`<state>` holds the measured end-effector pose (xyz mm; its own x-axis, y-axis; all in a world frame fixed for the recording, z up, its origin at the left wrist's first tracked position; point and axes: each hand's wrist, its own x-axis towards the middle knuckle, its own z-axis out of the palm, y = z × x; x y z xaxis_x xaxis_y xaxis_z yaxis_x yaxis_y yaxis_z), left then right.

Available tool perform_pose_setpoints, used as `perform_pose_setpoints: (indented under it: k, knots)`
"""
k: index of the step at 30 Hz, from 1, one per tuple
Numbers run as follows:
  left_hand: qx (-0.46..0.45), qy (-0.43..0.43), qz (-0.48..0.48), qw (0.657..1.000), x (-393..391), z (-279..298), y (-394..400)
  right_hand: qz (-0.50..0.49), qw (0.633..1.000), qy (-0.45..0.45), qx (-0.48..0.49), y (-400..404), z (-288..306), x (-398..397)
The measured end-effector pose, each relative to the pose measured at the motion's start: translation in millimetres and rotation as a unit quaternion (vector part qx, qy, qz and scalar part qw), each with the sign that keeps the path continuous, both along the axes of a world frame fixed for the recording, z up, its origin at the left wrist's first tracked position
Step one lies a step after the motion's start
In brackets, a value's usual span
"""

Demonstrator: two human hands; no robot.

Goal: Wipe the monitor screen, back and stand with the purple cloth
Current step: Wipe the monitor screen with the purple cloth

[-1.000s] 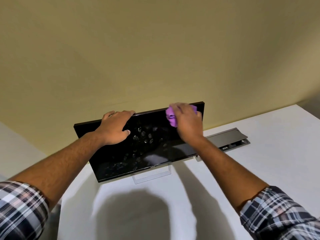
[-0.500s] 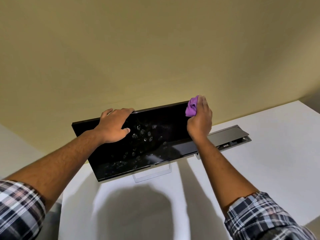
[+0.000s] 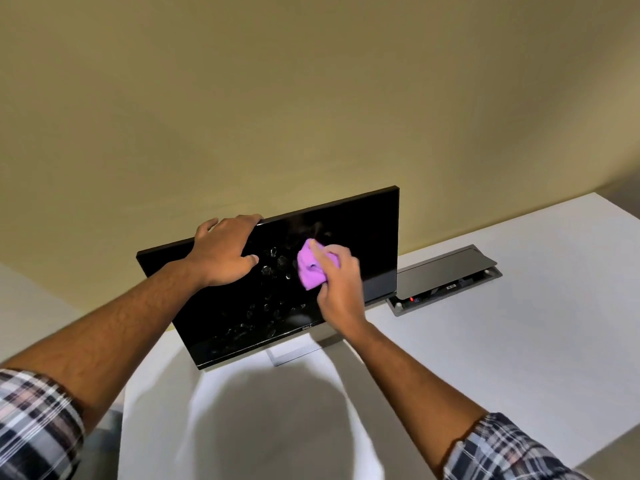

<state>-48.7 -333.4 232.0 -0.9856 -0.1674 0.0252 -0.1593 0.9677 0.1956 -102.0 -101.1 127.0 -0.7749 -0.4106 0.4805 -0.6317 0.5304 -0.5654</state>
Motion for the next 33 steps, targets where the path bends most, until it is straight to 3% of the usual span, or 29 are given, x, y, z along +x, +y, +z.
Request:
perform_pose_setpoints:
  k: [2, 5, 7, 11, 16, 21, 24, 28, 33]
  knots:
    - [-0.004, 0.002, -0.007, 1.000, 3, -1, 1, -0.084, 0.989, -0.031, -0.122, 16, 9, -17]
    - [-0.001, 0.002, -0.013, 1.000, 7, -1, 1, -0.246, 0.931, -0.079, -0.257, 38, 27, -41]
    - [0.004, 0.004, -0.013, 1.000, 6, -1, 1, -0.282, 0.920, -0.103, -0.251, 41, 27, -51]
    - [-0.003, 0.013, -0.018, 1.000, 6, -2, -1, -0.273, 0.932, -0.149, -0.188, 7, 17, -50]
    - [-0.003, 0.005, -0.018, 1.000, 5, -4, -4, -0.316, 0.905, -0.128, -0.256, -33, 35, -43]
    - [-0.008, -0.015, -0.013, 1.000, 3, -2, -3, -0.183, 0.967, -0.056, -0.166, -78, 40, 15]
    - [0.006, -0.019, -0.021, 1.000, 3, -1, -3, -0.098, 0.986, -0.046, -0.127, -91, 33, 34]
    - [0.017, -0.029, -0.020, 0.999, 4, 1, -3, 0.001, 0.999, 0.022, -0.028, -88, 14, 37]
    - [0.001, -0.055, -0.015, 0.998, 3, 3, -3, 0.123, 0.983, 0.113, 0.081, -47, -10, 16]
